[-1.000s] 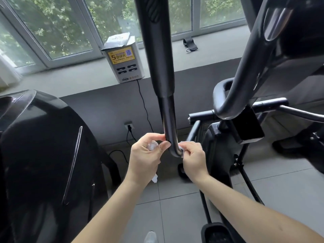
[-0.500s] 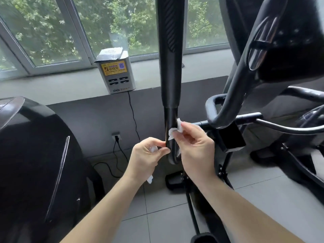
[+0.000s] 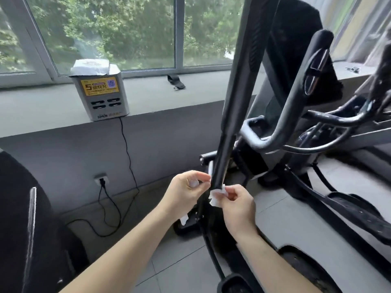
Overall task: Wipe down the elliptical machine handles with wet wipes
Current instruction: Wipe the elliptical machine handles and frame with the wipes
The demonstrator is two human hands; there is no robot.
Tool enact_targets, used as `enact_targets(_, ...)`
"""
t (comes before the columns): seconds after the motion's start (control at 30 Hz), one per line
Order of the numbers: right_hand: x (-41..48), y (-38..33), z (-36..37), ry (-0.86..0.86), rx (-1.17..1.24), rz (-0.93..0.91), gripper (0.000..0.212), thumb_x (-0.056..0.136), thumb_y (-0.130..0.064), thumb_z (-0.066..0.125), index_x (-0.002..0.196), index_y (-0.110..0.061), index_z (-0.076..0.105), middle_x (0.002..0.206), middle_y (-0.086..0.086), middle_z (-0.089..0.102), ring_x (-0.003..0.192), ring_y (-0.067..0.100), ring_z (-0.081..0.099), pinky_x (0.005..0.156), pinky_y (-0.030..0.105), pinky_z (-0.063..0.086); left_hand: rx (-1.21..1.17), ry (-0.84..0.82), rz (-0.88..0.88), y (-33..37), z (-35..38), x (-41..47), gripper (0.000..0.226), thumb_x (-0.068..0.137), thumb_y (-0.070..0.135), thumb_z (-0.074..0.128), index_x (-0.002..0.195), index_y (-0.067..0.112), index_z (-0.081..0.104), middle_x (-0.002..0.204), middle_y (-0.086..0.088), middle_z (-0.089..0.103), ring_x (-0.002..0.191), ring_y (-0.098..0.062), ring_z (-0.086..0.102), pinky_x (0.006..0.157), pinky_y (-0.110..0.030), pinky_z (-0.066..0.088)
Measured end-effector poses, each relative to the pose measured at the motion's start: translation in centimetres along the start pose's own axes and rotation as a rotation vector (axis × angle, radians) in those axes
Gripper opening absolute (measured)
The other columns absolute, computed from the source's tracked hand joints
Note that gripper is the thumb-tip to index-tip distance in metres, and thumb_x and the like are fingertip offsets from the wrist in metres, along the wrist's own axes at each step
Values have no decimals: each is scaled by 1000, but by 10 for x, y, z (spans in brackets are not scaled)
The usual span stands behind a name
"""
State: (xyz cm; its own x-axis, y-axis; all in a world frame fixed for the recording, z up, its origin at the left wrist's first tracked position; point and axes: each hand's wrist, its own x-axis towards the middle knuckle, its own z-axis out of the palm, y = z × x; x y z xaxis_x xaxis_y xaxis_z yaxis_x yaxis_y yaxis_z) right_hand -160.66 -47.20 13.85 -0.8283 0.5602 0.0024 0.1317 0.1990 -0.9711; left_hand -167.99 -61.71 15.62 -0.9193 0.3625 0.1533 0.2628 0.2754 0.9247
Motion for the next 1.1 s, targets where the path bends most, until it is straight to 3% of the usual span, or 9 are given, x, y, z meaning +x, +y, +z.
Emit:
enact_targets(0.2,-27,-29,4,86,47,102,17,92,-44,75,87,-28,77,82,-6,77,83,13,74,86,40,61,-7,-257,26,4,-28,0,12,93,36,74,105,35,75,55,22,54,53,2,51,62,-19,48)
enact_targets(0.27,-36,-42,7,73,88,80,20,99,-36,68,85,-25,78,87,-5,78,87,12,75,86,38,61,-30,-351,56,8,-36,0,15,90,39,77,105,37,75,64,19,63,58,-1,54,61,-27,53)
enact_targets(0.33,-44,-51,9,49,117,61,27,103,-23,61,82,-19,78,93,-4,79,91,14,75,86,40,61,-39,-396,79,11,-41,-1,16,88,36,79,104,38,75,75,18,70,62,-2,56,62,-26,53)
enact_targets(0.47,-53,-61,13,-14,231,81,32,101,-5,51,90,-14,80,99,3,80,95,20,75,90,46,58,-84,-377,79,10,-51,0,16,90,28,79,105,33,76,78,15,71,62,-11,57,59,-32,53)
enact_targets(0.6,-50,-61,12,-36,226,42,27,103,-5,55,107,-22,76,94,7,79,92,25,74,83,36,60,-135,-350,20,18,-62,1,22,90,24,78,111,29,75,85,7,72,56,-8,57,55,-25,50)
enact_targets(0.67,-46,-57,12,-19,257,38,15,102,-7,61,113,-16,66,89,7,78,83,22,73,78,30,58,-104,-355,22,22,-65,1,16,92,22,77,107,27,76,75,8,69,54,-7,55,55,-22,48)
enact_targets(0.8,-38,-54,12,-41,270,25,10,99,-16,68,104,-11,61,75,2,74,67,14,68,68,25,56,-61,-317,12,29,-69,1,6,93,19,76,87,19,74,62,-1,58,52,-14,50,53,-22,44)
enact_targets(0.97,-38,-47,26,-142,291,35,5,101,-12,64,97,-12,62,74,7,73,64,25,71,56,27,50,-97,-259,-12,33,-77,6,6,93,8,73,89,8,70,82,-23,65,55,-15,54,51,-24,47)
enact_targets(1.1,-35,-49,44,-191,304,70,12,103,-12,62,105,-19,72,86,3,78,76,24,74,62,27,55,-104,-249,-28,27,-89,22,7,92,10,75,87,11,70,88,-20,67,62,-17,57,52,-25,48)
